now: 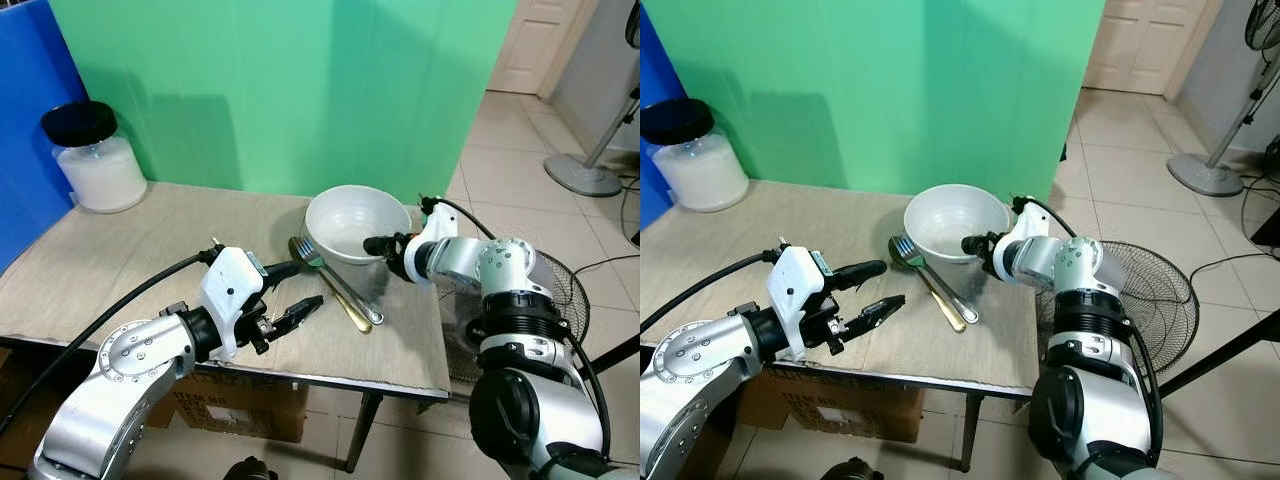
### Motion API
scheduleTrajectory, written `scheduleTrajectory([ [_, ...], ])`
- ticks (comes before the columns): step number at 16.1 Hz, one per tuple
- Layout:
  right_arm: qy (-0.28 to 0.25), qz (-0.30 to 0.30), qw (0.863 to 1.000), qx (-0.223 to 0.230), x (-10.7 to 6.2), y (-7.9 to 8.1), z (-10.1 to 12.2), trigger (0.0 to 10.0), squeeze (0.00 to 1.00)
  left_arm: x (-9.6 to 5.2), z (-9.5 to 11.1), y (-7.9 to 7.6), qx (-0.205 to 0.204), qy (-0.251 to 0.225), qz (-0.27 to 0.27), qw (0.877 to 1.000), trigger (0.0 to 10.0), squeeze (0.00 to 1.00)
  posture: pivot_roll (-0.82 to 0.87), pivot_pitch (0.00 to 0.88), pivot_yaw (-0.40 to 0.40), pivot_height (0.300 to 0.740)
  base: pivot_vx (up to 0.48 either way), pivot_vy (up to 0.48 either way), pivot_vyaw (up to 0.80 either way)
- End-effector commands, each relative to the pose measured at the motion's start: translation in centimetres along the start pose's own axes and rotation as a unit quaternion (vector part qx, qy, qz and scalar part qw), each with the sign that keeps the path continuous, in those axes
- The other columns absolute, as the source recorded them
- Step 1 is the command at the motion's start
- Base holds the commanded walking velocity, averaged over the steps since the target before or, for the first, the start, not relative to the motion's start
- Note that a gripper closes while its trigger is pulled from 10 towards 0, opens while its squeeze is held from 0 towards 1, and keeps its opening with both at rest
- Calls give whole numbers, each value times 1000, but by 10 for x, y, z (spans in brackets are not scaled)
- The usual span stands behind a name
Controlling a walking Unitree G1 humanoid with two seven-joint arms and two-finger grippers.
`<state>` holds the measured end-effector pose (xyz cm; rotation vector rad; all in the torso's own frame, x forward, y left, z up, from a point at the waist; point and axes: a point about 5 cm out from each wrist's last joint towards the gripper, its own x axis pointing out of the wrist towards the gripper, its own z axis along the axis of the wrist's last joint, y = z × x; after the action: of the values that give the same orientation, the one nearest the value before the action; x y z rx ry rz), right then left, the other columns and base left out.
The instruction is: Setting the table
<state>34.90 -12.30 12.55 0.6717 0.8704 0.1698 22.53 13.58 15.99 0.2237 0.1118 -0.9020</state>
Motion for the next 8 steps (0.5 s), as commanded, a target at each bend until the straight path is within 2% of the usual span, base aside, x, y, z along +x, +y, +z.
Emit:
scheduleTrajectory([
  [1, 3, 5, 1000, 6, -1, 5, 2, 0, 0, 1, 2, -1, 3, 0, -7, 1000, 10000, 0, 205, 0, -26, 727, 0, 0, 0],
  [8, 4, 2, 1000, 17, 0, 4, 1, 0, 0, 1, 1, -1, 5, 1, -10, 1000, 10000, 0, 203, 0, -20, 727, 0, 0, 0],
])
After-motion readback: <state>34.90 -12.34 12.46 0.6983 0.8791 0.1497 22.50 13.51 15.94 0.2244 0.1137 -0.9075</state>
